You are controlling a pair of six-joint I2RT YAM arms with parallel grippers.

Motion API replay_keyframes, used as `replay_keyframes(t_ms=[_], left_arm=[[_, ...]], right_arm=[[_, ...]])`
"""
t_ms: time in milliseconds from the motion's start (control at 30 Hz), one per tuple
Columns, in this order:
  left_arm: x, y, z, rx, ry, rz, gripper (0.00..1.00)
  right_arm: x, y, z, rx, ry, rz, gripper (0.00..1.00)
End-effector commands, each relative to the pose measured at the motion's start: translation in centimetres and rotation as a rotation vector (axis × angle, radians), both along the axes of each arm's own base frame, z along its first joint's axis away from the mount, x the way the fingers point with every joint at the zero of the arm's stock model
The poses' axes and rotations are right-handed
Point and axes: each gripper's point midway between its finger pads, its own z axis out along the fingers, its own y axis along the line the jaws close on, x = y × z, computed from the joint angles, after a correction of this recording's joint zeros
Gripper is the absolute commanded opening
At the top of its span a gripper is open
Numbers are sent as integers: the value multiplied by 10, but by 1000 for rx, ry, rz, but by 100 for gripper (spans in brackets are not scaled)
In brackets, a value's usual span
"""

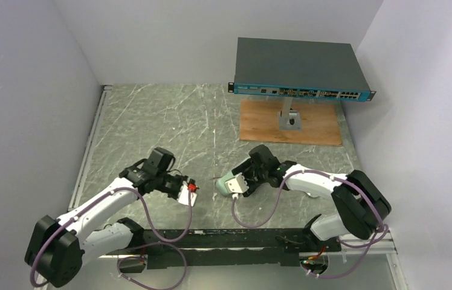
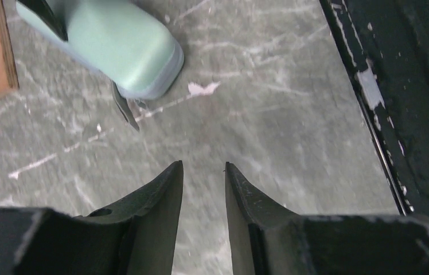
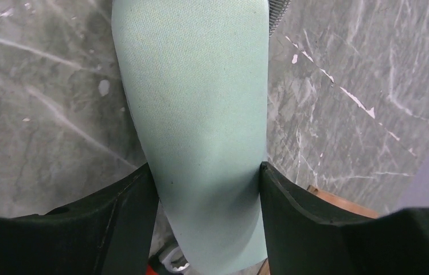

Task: Open the umbrella

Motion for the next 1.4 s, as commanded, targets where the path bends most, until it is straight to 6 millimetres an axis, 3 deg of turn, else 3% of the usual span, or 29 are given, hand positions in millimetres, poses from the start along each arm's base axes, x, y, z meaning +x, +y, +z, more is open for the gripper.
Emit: replay_keyframes(t_ms=[0, 67, 300, 700, 1067, 1367], left_arm=[[1, -45, 12, -76, -48, -52, 37], [-6, -56, 5, -65, -50, -94, 37], [-4, -73, -23, -28, -51, -119, 34], [33, -92, -38, -37, -59, 17, 34], [31, -103, -46, -55, 0, -3, 36], [36, -107, -52, -61, 67, 78, 40]], right_arm=[[-27, -19, -21, -51, 10, 84, 48], [-30, -22, -24, -53, 16, 88, 47], [-43, -32, -27, -65, 46, 114, 45], [-47, -36, -24, -34, -6, 119, 45], [-40, -31, -22, -19, 19, 64, 45], [-40, -29, -20, -3, 21, 64, 45]])
